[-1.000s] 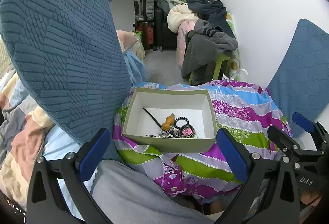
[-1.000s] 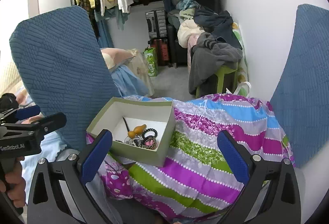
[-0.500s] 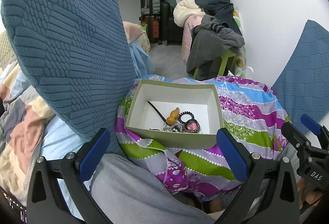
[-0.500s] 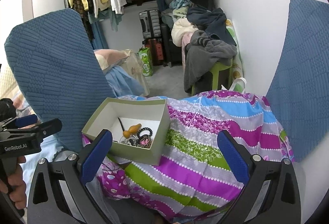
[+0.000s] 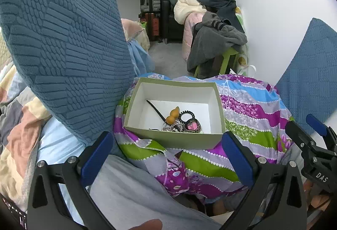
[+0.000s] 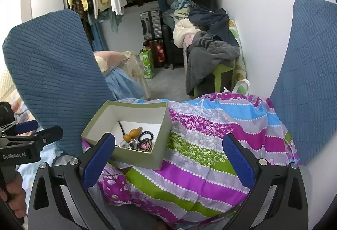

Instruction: Organize jewelry

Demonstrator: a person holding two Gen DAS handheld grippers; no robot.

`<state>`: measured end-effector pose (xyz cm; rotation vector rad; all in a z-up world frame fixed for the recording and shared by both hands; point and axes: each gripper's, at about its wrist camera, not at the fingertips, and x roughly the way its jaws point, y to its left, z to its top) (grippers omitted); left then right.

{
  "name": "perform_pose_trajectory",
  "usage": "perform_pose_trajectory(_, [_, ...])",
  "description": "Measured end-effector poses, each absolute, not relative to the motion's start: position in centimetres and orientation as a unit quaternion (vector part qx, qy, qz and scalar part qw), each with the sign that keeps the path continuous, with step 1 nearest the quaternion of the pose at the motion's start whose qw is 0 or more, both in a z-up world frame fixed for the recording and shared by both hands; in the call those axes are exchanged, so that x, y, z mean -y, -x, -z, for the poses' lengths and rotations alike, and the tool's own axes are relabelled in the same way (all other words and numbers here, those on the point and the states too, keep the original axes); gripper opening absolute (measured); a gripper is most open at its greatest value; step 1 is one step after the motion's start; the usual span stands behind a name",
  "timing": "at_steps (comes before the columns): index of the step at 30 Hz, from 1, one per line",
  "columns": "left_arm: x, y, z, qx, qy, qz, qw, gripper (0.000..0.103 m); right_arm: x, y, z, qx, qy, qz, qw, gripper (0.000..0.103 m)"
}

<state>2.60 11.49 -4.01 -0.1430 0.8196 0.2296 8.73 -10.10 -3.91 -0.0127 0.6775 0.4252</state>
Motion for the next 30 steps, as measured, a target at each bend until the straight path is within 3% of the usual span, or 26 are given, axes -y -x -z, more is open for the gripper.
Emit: perform_pose_trajectory(30, [-11.61, -2.61, 3.87, -0.395, 0.071, -0.113, 0.909, 0.102, 9.91, -8.94, 3.79, -0.330, 0.011, -0.205, 0.921, 0.103])
